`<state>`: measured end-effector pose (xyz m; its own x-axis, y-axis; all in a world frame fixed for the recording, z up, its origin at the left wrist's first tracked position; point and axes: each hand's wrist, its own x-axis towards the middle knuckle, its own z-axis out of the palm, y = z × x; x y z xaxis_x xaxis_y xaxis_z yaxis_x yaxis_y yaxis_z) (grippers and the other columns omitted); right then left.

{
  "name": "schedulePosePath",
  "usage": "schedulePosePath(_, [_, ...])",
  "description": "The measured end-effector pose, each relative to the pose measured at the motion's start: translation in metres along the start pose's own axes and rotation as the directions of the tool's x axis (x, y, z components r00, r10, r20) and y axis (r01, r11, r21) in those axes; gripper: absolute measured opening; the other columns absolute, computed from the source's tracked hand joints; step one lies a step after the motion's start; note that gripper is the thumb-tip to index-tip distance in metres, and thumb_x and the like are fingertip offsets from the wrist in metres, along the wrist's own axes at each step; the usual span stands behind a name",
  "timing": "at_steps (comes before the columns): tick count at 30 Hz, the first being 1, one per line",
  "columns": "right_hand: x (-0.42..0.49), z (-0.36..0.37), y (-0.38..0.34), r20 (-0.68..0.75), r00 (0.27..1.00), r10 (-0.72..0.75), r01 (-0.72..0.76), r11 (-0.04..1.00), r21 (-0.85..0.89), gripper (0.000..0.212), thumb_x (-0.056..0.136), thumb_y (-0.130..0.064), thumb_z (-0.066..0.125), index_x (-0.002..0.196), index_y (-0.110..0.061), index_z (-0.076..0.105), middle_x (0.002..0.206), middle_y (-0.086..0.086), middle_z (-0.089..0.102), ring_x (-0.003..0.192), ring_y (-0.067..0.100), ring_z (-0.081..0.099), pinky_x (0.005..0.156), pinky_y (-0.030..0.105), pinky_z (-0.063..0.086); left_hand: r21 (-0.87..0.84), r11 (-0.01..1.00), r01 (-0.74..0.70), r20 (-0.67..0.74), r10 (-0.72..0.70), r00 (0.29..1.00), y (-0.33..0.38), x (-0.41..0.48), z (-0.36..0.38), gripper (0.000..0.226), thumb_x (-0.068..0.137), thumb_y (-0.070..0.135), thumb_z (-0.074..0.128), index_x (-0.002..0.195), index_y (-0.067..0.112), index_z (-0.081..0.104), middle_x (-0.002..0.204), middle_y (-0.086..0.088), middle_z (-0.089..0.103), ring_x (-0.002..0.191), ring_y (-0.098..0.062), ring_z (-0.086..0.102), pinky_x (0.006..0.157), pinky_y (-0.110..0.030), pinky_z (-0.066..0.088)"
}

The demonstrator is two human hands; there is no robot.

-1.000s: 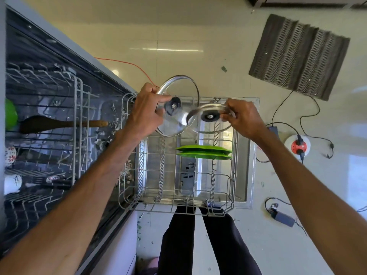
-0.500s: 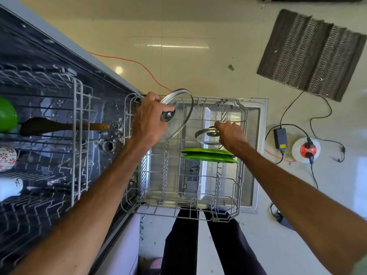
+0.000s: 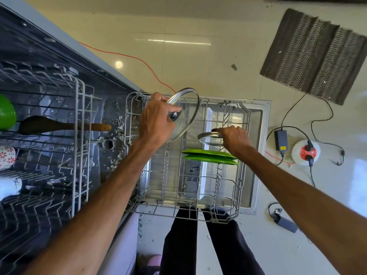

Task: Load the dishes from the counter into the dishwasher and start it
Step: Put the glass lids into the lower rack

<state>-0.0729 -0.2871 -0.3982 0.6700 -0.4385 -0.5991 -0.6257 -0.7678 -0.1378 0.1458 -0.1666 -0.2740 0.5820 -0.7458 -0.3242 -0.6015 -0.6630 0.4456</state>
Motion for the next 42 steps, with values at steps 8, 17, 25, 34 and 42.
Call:
schedulePosePath(8, [0.004, -0.007, -0.01, 0.038, 0.998, -0.048, 0.055, 0.981, -0.185, 0.034, 0.099, -0.013, 0.057, 0.132, -0.013, 0.051, 0.109, 0.008, 0.064, 0.091, 0.022, 0.064, 0.072, 0.031, 0.047, 0.009, 1.0, 0.011, 0.027, -0.011, 1.0, 0.005, 0.005, 0.006, 0.049, 0.084, -0.011, 0.066, 0.12, 0.023, 0.071, 0.122, -0.007, 0.054, 0.103, -0.017, 0.053, 0.077, -0.02, 0.047])
schedulePosePath(17, [0.002, 0.016, -0.031, 0.156, 0.978, -0.141, 0.183, 0.934, -0.307, 0.025, 0.097, -0.006, 0.058, 0.122, -0.011, 0.058, 0.11, 0.004, 0.066, 0.095, 0.02, 0.068, 0.073, 0.03, 0.05, -0.009, 1.0, 0.005, 0.018, -0.005, 1.0, 0.006, 0.005, 0.01, 0.051, 0.083, -0.013, 0.065, 0.12, 0.022, 0.071, 0.117, -0.006, 0.054, 0.099, -0.01, 0.046, 0.071, -0.017, 0.041])
schedulePosePath(25, [0.013, 0.038, -0.028, 0.152, 0.987, -0.055, 0.088, 0.973, -0.215, 0.034, 0.097, -0.015, 0.06, 0.13, -0.014, 0.052, 0.116, 0.008, 0.064, 0.101, 0.024, 0.065, 0.078, 0.033, 0.049, 0.003, 1.0, -0.015, 0.049, 0.015, 0.999, 0.002, 0.008, 0.011, 0.048, 0.083, -0.01, 0.068, 0.119, 0.022, 0.072, 0.119, -0.005, 0.054, 0.097, -0.01, 0.046, 0.065, -0.014, 0.039])
schedulePosePath(34, [0.009, -0.021, 0.012, -0.069, 0.976, 0.206, -0.089, 0.668, 0.739, 0.095, 0.079, -0.037, 0.085, 0.154, -0.012, 0.033, 0.155, 0.01, 0.044, 0.141, 0.024, 0.042, 0.114, 0.036, 0.037, -0.093, 0.982, -0.164, 0.062, 0.17, 0.984, 0.028, 0.017, 0.011, 0.034, 0.079, -0.011, 0.068, 0.081, 0.021, 0.08, 0.1, 0.003, 0.061, 0.086, -0.007, 0.052, 0.057, -0.007, 0.035])
schedulePosePath(42, [0.018, -0.077, 0.027, -0.378, 0.926, -0.007, 0.263, 0.729, 0.632, 0.021, 0.092, -0.008, 0.068, 0.111, -0.016, 0.074, 0.088, -0.006, 0.071, 0.075, 0.011, 0.062, 0.071, 0.036, 0.053, -0.23, 0.915, -0.332, 0.13, 0.367, 0.921, 0.054, 0.043, 0.031, 0.043, 0.068, -0.018, 0.059, 0.066, 0.025, 0.055, 0.079, 0.007, 0.058, 0.067, 0.002, 0.047, 0.057, -0.015, 0.028])
